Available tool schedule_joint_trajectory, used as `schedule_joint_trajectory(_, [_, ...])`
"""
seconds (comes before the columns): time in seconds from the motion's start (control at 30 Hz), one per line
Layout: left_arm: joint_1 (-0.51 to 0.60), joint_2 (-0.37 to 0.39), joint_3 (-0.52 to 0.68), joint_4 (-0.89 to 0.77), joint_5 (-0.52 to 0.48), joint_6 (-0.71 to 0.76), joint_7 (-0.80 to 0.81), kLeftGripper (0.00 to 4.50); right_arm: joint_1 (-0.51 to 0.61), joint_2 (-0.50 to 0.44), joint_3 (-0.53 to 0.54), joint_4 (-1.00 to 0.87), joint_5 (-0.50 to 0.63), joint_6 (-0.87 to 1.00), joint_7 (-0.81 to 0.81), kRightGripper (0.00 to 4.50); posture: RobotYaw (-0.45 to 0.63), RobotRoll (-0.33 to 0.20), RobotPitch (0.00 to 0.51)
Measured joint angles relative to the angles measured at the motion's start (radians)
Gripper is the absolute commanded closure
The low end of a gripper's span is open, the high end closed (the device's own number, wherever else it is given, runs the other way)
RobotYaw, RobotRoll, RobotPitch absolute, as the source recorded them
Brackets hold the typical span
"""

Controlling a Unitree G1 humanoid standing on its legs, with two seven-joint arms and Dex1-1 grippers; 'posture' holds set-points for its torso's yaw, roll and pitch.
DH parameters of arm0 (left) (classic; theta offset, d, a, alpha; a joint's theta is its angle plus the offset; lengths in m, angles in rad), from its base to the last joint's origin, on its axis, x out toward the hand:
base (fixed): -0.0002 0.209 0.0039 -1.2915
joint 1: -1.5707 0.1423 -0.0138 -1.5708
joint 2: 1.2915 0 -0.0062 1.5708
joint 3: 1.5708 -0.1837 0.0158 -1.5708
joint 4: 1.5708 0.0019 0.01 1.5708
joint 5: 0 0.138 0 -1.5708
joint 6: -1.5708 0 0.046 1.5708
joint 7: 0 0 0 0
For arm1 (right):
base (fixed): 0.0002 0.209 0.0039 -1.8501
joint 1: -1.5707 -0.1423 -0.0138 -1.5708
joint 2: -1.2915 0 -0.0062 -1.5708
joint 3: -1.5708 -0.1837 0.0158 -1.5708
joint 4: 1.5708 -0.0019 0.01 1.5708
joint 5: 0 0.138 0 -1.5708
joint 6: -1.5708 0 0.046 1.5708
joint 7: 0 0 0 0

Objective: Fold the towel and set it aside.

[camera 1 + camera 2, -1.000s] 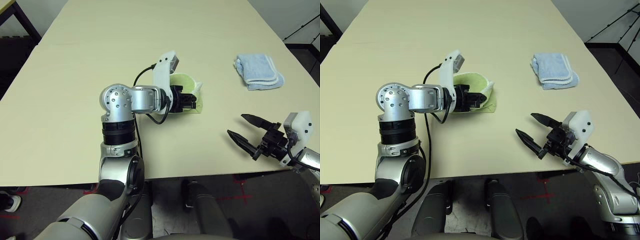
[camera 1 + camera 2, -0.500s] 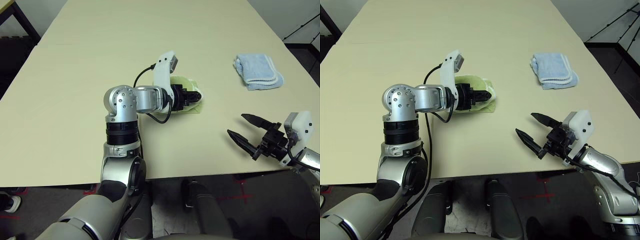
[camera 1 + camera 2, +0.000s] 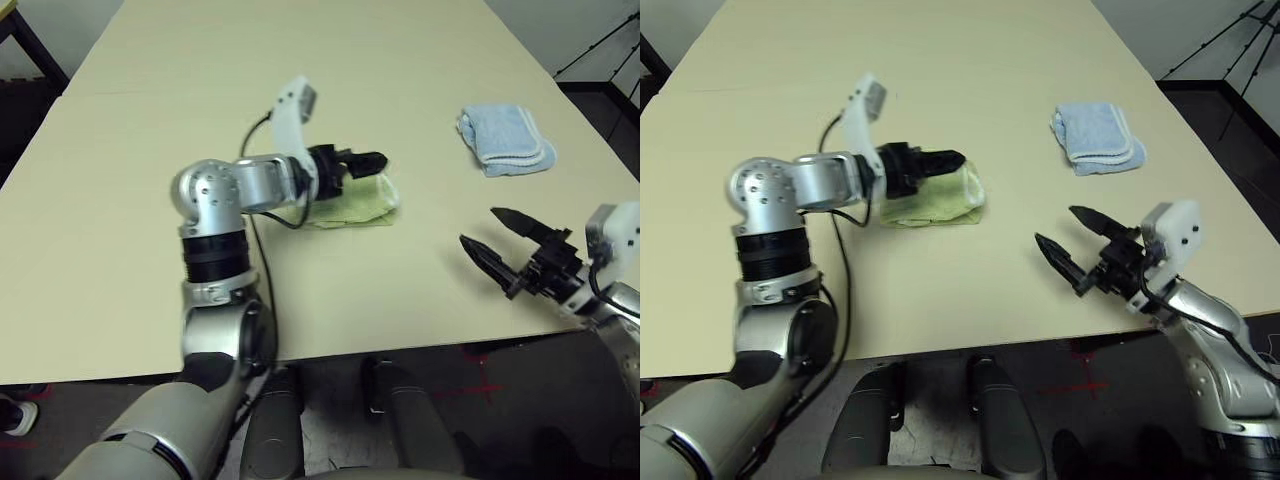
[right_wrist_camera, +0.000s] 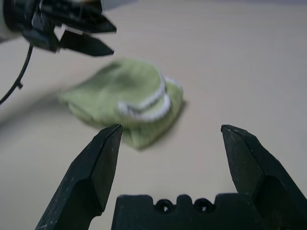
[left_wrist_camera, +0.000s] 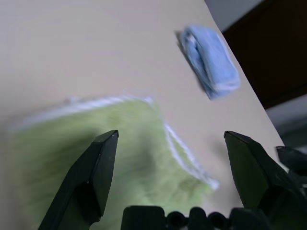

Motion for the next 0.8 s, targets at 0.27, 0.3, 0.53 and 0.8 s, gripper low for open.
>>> schedule_joint_trajectory(0.27, [0.093,0.079,-0.08,-0.086,0.033,-0.141,-0.091,0.0,-0.153,0.062,0.078,0.007,-0.02,0.092,-0.107,0.63,0.09,0.0,0.18])
schedule_joint_trajectory(0.3, [0.099,0.085,-0.086,-0.09,0.035,-0.157,-0.102,0.0,-0.167,0.071,0.085,0.011,-0.027,0.092,-0.117,0.98,0.09,0.0,0.178])
schedule_joint_trajectory(0.53, [0.178,0.129,-0.129,-0.142,0.037,-0.262,-0.208,0.0,-0.252,0.142,0.15,0.056,-0.079,0.095,-0.163,3.69,0.1,0.0,0.169])
schedule_joint_trajectory(0.8, [0.302,0.205,-0.244,-0.215,0.085,-0.396,-0.323,0.38,-0.28,0.206,0.228,0.093,-0.139,0.095,-0.178,4.5,0.11,0.0,0.169])
